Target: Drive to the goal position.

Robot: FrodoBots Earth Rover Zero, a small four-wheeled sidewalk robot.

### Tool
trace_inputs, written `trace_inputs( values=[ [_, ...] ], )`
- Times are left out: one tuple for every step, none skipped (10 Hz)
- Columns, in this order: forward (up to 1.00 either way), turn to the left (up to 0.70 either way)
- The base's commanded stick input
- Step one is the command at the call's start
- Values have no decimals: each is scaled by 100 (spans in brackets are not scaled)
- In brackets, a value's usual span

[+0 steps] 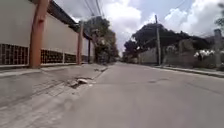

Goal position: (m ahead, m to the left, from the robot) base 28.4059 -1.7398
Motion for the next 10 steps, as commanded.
trace_inputs(
  values=[
    [100,0],
    [100,0],
    [100,0],
    [100,0],
    [100,0],
    [100,0],
    [100,-18],
    [100,-28],
    [100,-26],
    [100,-22]
  ],
)
